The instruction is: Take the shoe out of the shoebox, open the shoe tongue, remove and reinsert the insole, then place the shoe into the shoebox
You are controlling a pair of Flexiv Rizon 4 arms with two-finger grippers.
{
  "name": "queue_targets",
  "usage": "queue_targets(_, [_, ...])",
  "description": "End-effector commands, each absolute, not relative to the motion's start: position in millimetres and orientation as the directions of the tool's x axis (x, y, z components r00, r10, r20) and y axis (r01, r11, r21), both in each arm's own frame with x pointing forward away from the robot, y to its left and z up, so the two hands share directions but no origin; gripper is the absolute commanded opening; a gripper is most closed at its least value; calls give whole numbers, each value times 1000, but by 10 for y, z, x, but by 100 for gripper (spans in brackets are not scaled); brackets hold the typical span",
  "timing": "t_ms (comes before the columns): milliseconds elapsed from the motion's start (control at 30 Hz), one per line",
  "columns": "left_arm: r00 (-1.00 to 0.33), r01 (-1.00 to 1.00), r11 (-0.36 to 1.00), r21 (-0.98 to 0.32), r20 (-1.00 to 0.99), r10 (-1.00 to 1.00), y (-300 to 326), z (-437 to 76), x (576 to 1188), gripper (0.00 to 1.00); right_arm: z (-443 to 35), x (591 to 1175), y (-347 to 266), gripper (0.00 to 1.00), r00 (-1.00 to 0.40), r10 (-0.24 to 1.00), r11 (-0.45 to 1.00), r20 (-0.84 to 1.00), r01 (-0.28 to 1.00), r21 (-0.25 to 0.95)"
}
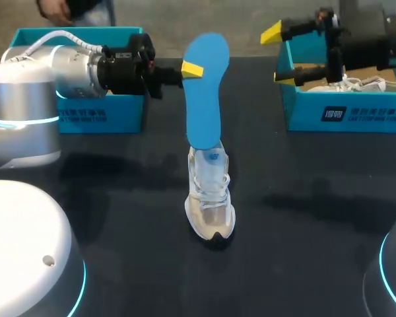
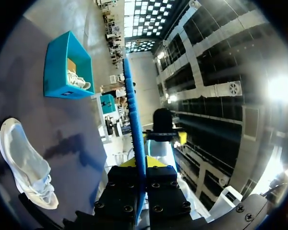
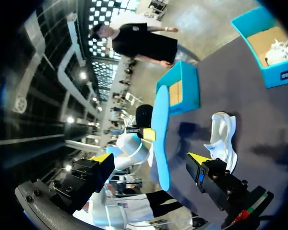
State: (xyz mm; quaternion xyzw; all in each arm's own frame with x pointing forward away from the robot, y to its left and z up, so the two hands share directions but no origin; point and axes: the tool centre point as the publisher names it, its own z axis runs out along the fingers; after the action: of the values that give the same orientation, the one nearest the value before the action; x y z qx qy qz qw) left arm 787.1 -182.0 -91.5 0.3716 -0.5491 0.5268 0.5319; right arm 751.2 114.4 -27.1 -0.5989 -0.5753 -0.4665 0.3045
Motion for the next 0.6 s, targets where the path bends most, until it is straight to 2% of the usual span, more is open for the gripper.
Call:
queue_targets(33, [-146, -969, 177, -173, 977, 158, -1861, -972, 7914, 0, -75, 7511, 1282, 100, -55, 642, -128, 765, 976, 178])
queue_targets(600, [-93, -976, 184, -116, 987, 131, -1946, -1027, 7928, 0, 50, 7429, 1582, 100, 4, 908, -104, 418, 971, 216])
